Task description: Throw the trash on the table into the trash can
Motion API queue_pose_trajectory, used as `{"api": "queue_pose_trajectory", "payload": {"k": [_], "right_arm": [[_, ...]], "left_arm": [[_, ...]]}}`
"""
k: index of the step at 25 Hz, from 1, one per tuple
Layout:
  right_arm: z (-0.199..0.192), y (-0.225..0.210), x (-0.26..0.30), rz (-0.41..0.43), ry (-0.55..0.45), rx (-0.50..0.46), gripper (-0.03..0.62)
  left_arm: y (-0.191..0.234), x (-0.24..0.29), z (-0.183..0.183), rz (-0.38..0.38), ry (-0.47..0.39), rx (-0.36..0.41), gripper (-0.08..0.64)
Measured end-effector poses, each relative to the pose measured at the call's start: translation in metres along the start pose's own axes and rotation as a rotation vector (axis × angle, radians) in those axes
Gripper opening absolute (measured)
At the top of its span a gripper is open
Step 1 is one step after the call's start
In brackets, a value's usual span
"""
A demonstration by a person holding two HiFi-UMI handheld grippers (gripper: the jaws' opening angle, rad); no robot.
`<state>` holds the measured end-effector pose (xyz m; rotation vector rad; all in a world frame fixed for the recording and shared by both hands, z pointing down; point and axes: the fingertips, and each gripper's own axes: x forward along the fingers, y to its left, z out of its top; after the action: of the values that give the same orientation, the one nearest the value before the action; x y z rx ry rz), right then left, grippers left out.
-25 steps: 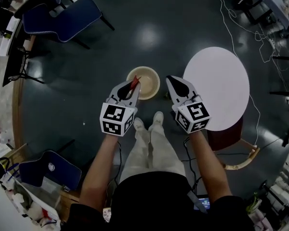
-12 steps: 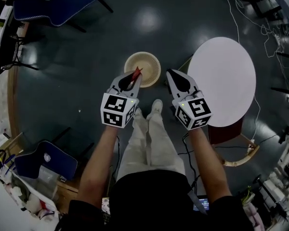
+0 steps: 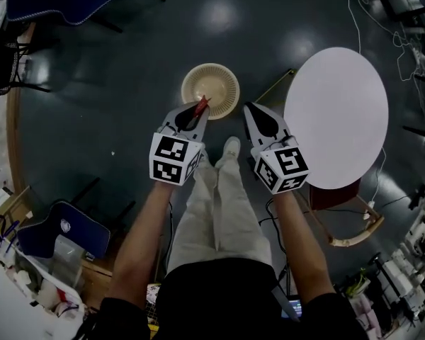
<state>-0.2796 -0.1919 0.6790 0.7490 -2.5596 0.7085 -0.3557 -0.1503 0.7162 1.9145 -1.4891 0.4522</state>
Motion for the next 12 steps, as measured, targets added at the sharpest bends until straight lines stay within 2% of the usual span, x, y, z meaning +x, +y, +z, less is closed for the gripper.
{"api": "queue_pose_trajectory", "payload": {"k": [12], "right_arm": [[-0.089, -0.015, 0.044, -0.006, 0.078, 0.048, 0.018]], "left_arm": [[0.031, 0.064, -0.083, -0.021, 0.1, -0.004, 0.043]]}}
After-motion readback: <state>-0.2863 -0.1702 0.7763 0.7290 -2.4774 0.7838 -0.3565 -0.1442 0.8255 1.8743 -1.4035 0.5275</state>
